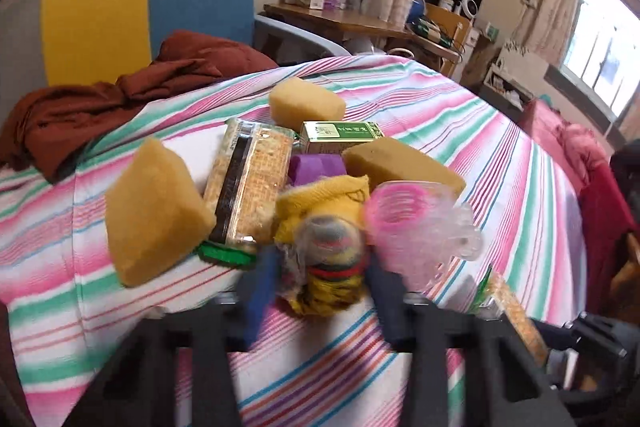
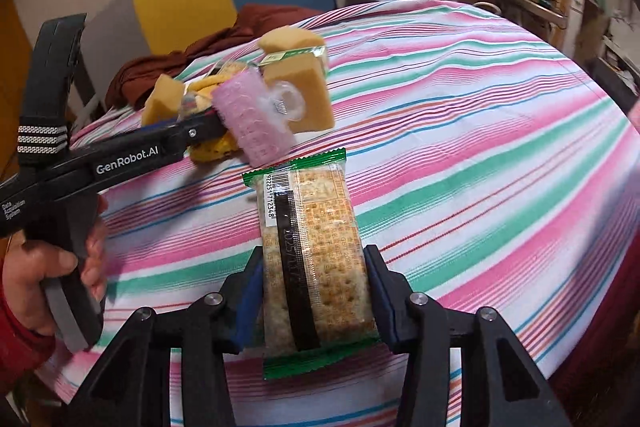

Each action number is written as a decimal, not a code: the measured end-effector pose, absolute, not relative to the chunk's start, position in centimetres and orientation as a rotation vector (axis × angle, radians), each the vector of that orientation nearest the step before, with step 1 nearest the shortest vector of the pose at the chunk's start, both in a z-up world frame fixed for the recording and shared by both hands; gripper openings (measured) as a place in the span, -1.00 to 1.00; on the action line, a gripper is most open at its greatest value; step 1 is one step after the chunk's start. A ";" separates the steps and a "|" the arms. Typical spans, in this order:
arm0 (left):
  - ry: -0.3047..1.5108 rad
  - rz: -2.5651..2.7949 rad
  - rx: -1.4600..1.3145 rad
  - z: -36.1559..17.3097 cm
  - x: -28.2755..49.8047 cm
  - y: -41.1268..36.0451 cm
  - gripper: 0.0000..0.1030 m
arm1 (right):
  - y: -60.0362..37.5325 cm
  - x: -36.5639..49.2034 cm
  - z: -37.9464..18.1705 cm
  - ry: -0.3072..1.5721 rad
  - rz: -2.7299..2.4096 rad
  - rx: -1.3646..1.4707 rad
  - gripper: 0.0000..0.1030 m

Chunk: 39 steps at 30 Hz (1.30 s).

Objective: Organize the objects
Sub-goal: 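Grasp the rice-cracker packet with the right gripper while the left grasps the yellow knitted doll, then release the cracker packet and grasp the pink hair curler with the right gripper while the left holds the doll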

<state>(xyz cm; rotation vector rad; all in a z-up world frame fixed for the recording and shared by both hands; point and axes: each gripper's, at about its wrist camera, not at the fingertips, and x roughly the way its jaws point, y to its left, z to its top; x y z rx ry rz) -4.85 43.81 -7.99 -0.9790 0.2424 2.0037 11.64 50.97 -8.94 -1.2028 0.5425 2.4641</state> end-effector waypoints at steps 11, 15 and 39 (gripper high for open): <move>0.169 2.064 -0.979 -8.0 -3.4 39.5 -0.32 | 51.8 10.5 -8.6 0.560 2.415 -1.087 -0.03; 0.156 2.067 -0.980 -8.2 -3.2 38.7 -0.32 | 51.3 9.9 -6.1 0.425 2.485 -1.021 0.12; 0.157 2.077 -1.003 -9.4 -3.4 37.3 -0.31 | 49.6 1.1 -7.1 0.374 2.831 -1.428 -0.42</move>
